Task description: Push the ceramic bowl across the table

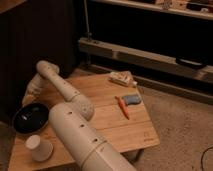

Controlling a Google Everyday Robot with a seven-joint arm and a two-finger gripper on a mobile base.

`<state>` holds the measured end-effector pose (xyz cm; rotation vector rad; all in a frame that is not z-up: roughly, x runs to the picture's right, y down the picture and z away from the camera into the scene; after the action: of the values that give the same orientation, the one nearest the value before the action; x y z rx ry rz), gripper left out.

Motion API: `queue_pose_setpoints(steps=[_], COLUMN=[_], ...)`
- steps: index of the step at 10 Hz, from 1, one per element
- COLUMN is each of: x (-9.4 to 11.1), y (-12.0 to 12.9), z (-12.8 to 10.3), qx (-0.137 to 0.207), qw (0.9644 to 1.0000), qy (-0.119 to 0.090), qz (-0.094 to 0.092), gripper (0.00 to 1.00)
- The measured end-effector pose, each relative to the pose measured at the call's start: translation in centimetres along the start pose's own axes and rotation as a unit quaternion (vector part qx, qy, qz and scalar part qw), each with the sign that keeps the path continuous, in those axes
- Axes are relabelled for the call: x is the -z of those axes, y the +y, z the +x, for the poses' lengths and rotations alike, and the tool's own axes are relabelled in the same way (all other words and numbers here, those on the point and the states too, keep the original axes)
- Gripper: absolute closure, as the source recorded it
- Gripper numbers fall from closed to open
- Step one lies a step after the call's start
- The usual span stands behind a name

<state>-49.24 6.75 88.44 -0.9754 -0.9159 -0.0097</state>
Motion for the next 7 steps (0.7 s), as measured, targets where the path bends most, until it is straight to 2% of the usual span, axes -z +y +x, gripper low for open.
queue_pose_setpoints(steps=[7], x=[-0.04], y=[0.0], z=[0.04], qx=[-0.001], qw=[1.0], qy=[-0.002], qz=[0.0], gripper=[0.98])
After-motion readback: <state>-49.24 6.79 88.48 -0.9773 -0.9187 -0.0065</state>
